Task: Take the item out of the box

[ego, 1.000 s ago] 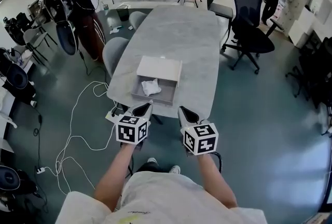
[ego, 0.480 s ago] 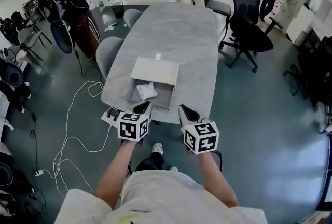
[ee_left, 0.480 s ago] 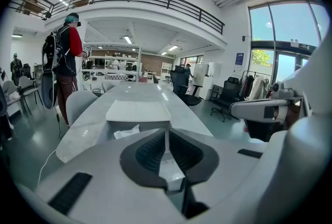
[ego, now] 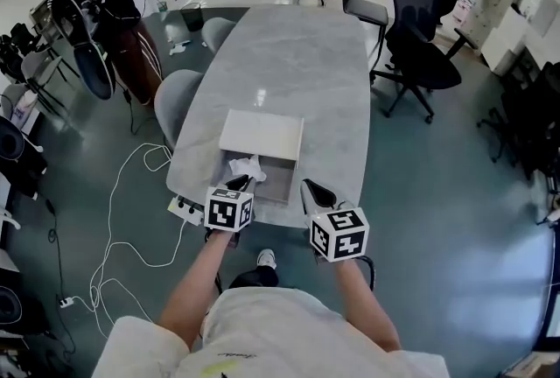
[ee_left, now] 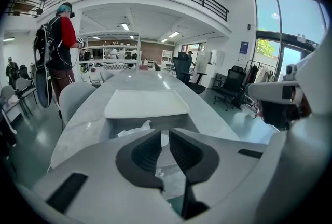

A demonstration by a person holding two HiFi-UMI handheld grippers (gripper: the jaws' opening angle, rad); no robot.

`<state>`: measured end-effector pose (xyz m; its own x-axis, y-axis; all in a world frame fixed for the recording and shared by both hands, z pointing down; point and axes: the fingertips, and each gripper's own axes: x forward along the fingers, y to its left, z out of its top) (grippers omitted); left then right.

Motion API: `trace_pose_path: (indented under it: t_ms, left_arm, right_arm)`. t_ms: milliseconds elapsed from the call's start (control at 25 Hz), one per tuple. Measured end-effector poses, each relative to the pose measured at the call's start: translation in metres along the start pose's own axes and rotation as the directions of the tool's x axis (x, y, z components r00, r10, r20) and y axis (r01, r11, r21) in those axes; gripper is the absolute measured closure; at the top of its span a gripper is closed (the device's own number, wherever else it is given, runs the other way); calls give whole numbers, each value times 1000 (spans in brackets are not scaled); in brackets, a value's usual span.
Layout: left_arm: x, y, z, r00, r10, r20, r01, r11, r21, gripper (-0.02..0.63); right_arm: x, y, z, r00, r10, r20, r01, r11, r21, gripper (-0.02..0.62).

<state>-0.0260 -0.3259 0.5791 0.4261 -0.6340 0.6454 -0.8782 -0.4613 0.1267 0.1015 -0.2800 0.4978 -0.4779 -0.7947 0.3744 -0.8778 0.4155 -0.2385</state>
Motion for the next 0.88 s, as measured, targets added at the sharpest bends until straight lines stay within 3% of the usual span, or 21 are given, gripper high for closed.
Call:
trace_pose_path:
  t_ms: [600, 880]
  left_arm:
    - [69, 29, -6, 987, -47, -155, 51, 998, 27, 578]
    - [81, 36, -13, 974, -49, -222, 61, 997, 48, 538]
  right_arm:
    - [41, -33, 8, 998, -61, -25, 62, 998, 28, 591]
    - [50, -38, 12, 996, -80, -32, 81, 996, 42, 591]
